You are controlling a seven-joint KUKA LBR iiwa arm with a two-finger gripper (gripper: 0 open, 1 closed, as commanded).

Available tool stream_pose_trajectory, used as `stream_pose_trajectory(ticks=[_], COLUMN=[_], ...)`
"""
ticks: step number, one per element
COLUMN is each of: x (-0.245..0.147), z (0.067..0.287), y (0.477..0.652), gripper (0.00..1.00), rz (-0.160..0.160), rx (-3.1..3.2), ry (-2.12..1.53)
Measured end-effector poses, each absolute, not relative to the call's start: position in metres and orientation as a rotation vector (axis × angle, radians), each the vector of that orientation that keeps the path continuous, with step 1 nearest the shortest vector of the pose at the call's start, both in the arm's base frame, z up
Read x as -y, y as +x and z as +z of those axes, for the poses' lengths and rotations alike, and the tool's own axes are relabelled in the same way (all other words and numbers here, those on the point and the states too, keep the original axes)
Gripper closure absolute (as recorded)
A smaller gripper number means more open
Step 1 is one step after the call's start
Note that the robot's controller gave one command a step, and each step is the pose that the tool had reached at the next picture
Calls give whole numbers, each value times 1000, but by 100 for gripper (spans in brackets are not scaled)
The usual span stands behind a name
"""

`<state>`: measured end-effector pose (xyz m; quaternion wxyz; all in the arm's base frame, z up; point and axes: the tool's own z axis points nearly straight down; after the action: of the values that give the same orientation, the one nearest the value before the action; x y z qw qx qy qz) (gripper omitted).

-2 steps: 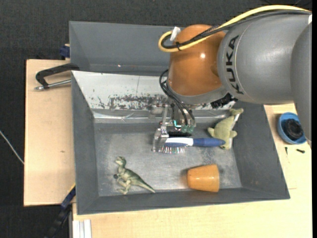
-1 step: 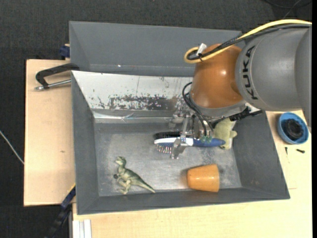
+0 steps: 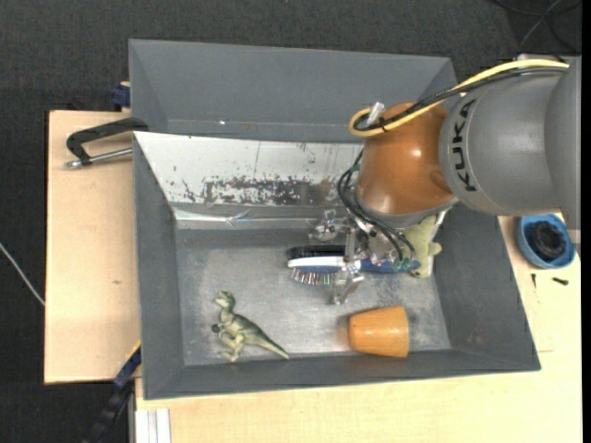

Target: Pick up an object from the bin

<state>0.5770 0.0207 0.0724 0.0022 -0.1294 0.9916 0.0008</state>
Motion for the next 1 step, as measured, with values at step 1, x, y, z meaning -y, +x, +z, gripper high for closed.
stream_pose_trajectory(ticks=[1], x=[-21], z=[75], y=[579], gripper=[100], rz=[2], rx=[-3104], ry=[-404])
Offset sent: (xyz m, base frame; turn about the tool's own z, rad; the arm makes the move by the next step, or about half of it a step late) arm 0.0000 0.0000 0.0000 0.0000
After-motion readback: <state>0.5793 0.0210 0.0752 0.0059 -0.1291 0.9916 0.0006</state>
